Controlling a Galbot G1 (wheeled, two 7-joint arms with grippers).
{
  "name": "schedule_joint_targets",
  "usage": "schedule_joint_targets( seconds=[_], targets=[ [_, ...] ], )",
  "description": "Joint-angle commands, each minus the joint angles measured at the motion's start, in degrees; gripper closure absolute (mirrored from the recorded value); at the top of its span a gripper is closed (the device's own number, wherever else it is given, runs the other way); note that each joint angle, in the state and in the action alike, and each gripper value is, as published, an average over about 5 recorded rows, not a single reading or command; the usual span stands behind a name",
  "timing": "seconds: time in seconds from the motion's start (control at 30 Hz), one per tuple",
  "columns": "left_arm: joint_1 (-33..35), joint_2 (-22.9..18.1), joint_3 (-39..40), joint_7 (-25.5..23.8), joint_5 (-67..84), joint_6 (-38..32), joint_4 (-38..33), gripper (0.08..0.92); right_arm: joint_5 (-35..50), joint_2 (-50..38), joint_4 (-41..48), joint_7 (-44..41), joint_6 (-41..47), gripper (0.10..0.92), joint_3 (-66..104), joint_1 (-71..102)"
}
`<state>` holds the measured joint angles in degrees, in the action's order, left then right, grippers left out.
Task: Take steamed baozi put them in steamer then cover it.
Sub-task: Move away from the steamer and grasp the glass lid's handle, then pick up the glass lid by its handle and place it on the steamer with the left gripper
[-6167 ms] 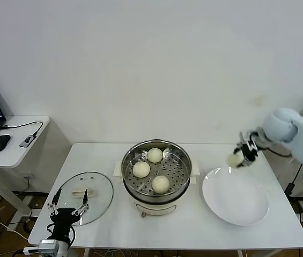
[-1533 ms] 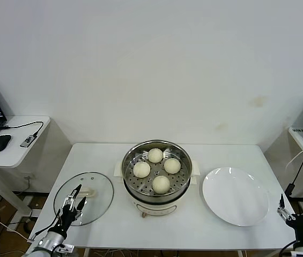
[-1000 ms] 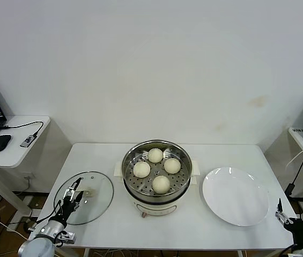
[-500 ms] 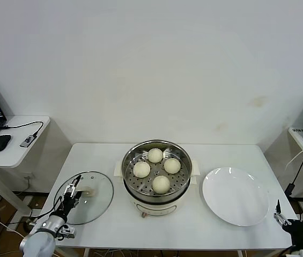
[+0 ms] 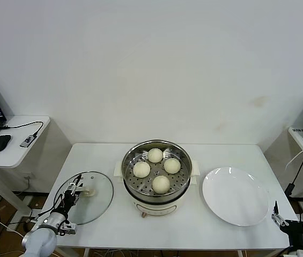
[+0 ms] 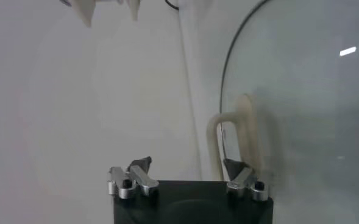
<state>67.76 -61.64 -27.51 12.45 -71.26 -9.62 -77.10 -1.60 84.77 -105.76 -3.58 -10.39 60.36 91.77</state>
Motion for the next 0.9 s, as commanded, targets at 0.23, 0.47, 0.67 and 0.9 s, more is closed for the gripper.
schedule_joint_targets(
  seconds=[0.23,0.47,0.67,0.9],
  targets=[
    [-0.1,-0.7,-0.4,2.3,2.0,-0.7,0.8,0.632,-0.2,0.0,0.2,-0.1,-0.1,0.203,-0.4,-0.1],
    [4.0,0.8,-3.2,3.0,5.2,0.4,-7.2,0.825,-0.3,0.1,-0.1,-0.2,-0.4,0.203,-1.1,-0.1],
    [11.5,4.7,-9.0,-1.5,12.4,3.9,-19.9,0.860,-0.6,-0.2,-0.6,-0.5,-0.6,0.203,-1.8,0.3],
    [17.4,8.5,-15.8,-9.7,22.7,10.8,-34.7,0.860,-1.0,-0.3,-0.7,-1.3,-1.2,0.203,-3.3,0.6]
  ],
)
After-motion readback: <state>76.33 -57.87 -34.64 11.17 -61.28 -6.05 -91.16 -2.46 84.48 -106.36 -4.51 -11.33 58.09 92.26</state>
